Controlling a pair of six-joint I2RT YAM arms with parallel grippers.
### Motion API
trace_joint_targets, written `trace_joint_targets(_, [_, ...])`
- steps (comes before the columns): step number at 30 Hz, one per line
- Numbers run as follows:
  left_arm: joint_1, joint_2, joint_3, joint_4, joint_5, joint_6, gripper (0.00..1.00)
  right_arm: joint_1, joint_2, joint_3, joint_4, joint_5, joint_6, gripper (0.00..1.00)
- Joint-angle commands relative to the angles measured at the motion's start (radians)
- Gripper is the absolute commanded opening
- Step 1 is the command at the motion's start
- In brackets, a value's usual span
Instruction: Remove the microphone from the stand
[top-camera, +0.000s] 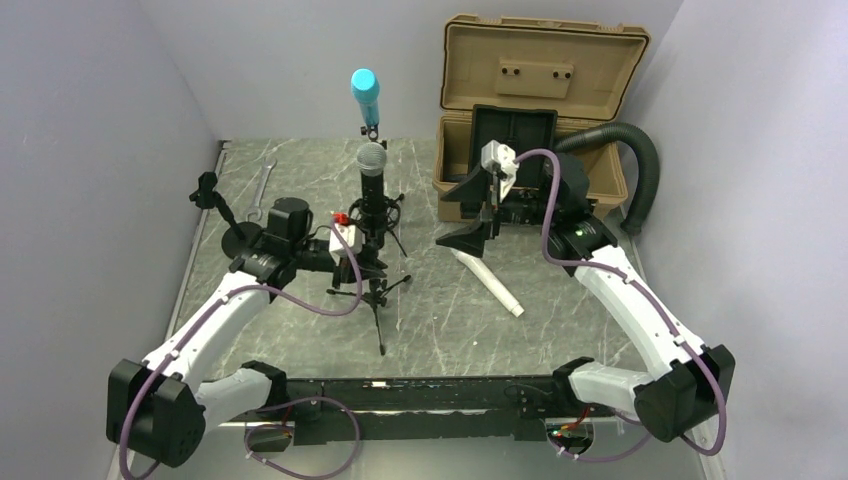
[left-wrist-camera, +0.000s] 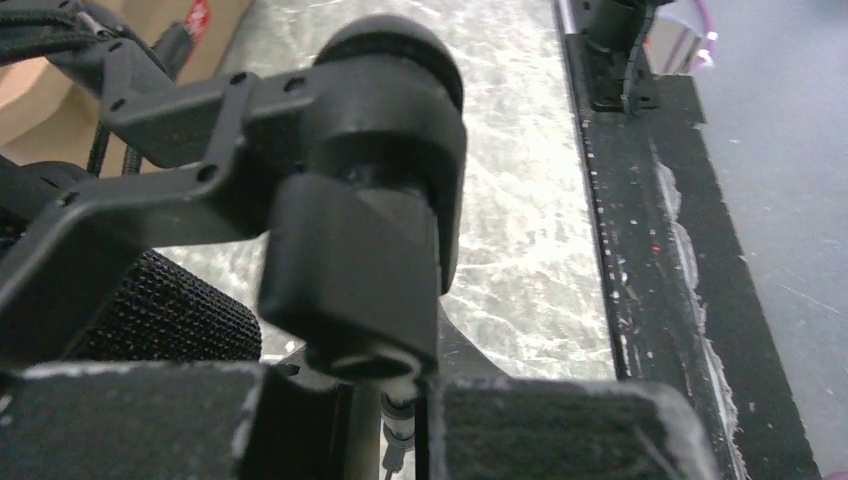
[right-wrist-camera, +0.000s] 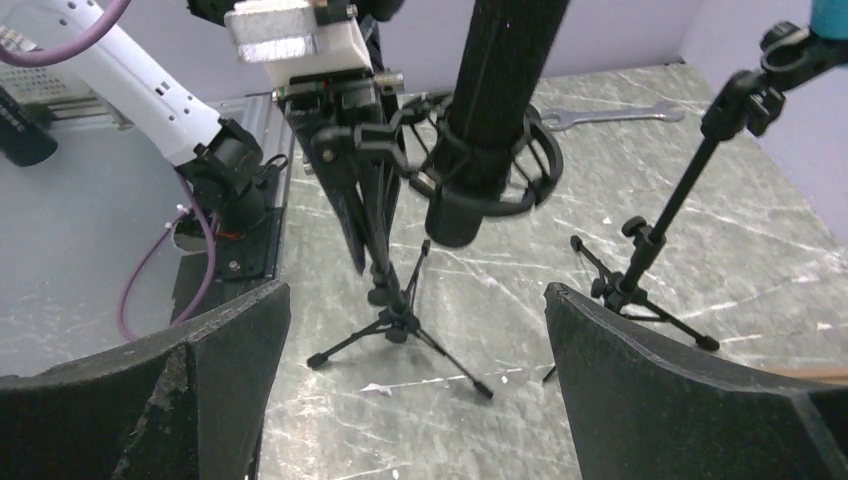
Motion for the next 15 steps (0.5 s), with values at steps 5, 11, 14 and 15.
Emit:
trace_joint_targets(5, [-0.153,0.062,0.127,-0.073,0.103,0.149,0.0,0.052,0.09,0.139,-0.061,-0.011,-0.083,1.0])
trace_joint_targets(11, [-0.193,0.097,0.131,-0.046,0.115,0.15,0.0,0.061,0.166,0.163,0.114,-0.07,0.105,1.0])
trace_joint_targets(14, [-0.199,0.112,0.132,-0.04,0.114,0.147,0.0,0.064,0.2,0.159,0.224,-0.109,0.214,1.0])
trace_joint_targets(15, [-0.201,0.118,0.134,-0.041,0.114,0.148,0.0,0.067,0.209,0.16,0.255,-0.118,0.245,1.0])
